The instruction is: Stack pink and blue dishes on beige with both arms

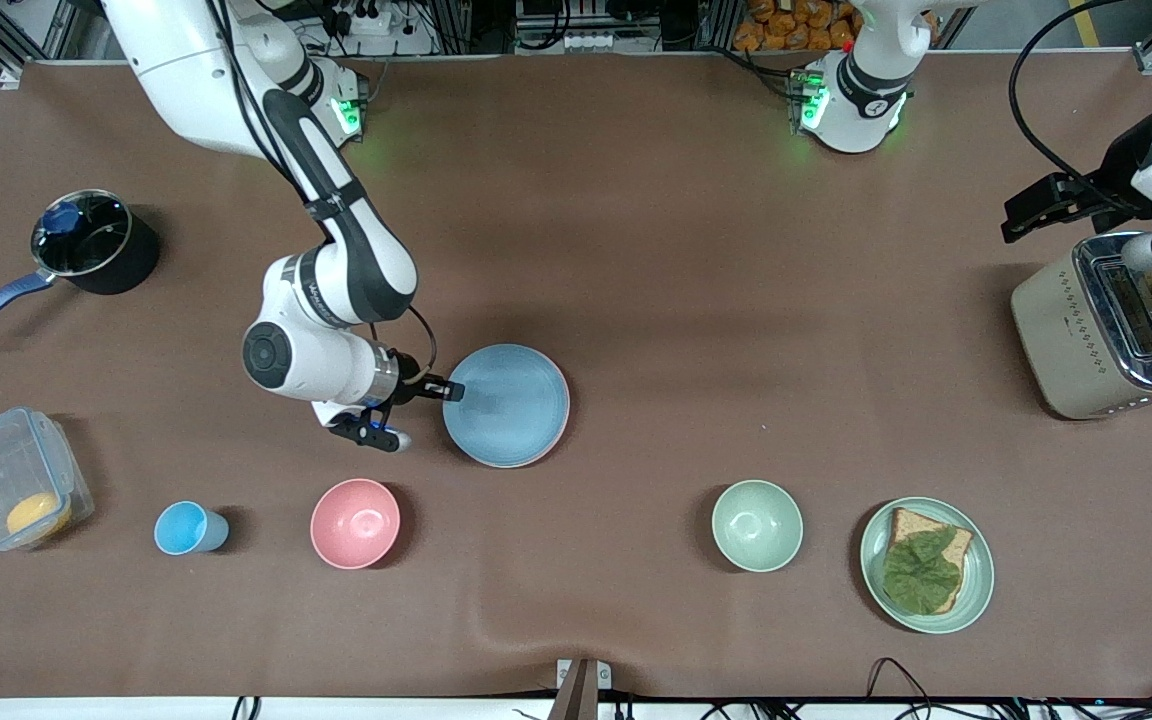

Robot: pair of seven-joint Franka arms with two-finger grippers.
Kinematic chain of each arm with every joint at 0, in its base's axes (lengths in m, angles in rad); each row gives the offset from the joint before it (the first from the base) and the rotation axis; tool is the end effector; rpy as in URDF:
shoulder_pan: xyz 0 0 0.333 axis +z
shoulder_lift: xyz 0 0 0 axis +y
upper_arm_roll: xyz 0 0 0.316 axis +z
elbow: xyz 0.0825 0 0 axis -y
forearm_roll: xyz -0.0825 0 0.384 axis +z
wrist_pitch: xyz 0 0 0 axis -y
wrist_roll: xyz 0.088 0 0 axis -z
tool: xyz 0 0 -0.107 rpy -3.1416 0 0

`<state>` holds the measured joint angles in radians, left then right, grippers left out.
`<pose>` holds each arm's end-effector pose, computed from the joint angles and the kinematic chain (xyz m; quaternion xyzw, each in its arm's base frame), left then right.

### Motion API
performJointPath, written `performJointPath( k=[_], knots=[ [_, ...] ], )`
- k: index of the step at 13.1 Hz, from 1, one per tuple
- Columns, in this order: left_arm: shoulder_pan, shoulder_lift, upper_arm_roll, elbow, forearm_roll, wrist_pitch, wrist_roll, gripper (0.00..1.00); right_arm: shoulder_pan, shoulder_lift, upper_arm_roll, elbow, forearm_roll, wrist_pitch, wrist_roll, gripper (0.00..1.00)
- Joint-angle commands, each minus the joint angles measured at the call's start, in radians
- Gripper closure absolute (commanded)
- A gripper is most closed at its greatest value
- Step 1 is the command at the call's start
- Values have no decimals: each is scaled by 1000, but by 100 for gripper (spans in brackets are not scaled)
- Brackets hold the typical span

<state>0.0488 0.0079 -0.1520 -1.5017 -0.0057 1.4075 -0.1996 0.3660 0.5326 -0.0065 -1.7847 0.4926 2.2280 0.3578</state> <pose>0.5369 -0.0559 0.6388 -0.9976 -0.0478 0.0509 0.0043 0.6032 0.2427 0.2514 -0.9694 0.1562 0.1052 0.1577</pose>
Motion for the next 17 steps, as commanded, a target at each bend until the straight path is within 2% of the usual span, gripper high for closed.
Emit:
performJointPath(
  k=[1,3,5,7,11,15,17],
  knots=[
    [0,-22,3,-17,-17,-10,-17,0,-96,-55,2,-7,-21,-79,-75,0],
    [0,-22,2,-17,-16,-10,-30,0,-204,-80,2,-10,-89,-158,-201,0],
    [0,-22,2,-17,-17,-10,-34,0,-307,-118,2,-16,-199,-211,-311,0],
    [-1,-22,2,-17,-16,-10,-29,0,-367,-198,2,-16,-241,-279,-358,0],
    [-4,-17,2,-6,3,-10,-20,0,-380,-387,3,-9,-399,-321,-359,0],
    [-9,-11,2,0,32,-10,-20,0,-380,-477,7,17,-425,-326,-434,0],
    [-7,-11,3,3,32,-10,-20,0,-389,-484,0,80,-450,-410,-495,0]
  ],
)
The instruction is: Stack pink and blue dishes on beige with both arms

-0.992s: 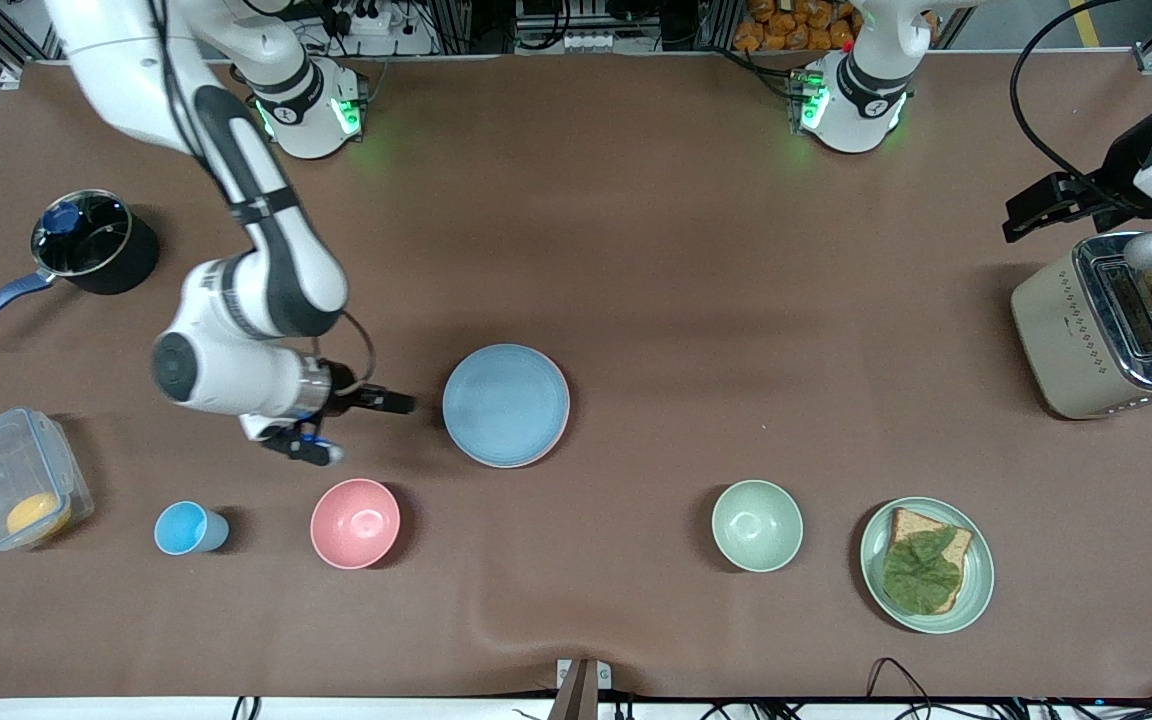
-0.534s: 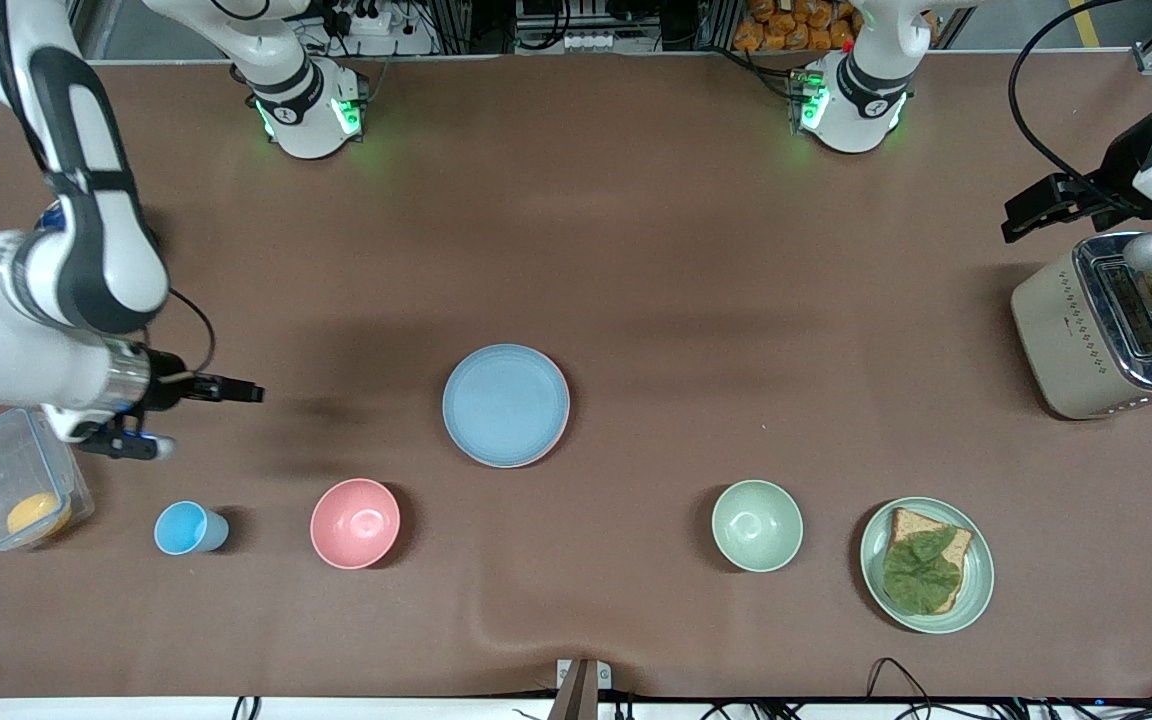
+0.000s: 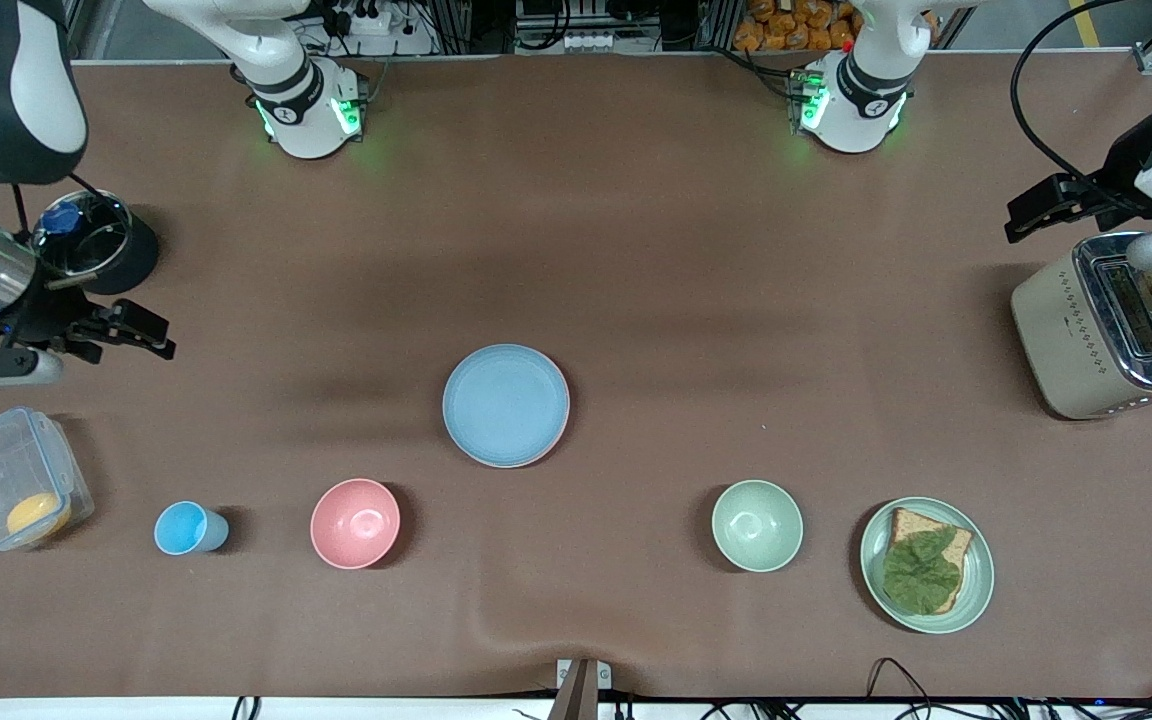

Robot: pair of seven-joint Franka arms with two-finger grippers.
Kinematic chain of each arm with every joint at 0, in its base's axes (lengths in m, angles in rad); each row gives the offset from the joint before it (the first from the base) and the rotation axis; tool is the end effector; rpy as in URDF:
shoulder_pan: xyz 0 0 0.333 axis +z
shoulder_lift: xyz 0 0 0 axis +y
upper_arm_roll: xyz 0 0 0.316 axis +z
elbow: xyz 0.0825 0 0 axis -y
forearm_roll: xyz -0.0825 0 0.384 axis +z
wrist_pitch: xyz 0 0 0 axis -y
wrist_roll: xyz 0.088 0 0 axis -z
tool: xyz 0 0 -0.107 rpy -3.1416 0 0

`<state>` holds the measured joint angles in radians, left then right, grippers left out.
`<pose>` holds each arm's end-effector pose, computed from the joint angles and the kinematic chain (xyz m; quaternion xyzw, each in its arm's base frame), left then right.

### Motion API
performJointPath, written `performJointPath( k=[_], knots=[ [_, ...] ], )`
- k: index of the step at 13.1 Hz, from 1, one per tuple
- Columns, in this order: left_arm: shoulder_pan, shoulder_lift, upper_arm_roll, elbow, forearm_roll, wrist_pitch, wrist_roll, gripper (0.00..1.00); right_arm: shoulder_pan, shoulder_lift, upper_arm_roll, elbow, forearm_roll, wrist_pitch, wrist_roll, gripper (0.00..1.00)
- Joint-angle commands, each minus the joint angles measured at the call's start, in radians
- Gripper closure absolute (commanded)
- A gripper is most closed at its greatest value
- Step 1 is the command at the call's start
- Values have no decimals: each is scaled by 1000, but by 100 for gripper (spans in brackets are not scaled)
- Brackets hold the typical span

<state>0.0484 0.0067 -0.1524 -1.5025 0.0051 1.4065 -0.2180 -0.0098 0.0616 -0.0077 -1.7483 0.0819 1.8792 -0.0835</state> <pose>0.5365 -0.0551 0.6390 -0.9970 -0.0572 0.0503 0.0102 0.5897 -0.0041 0.5321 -0.9984 -0.0219 -0.0366 0.0374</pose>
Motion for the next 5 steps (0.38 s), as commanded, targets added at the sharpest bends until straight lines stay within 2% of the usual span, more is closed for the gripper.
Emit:
performJointPath(
  k=[1,5],
  knots=[
    [-5,-8,4,14,23,-9,-1,0,-36,-13,3,90,-57,-110,-90,0],
    [-7,-7,4,18,24,-9,-1,0,-72,-20,5,200,-67,-262,-116,0]
  ],
)
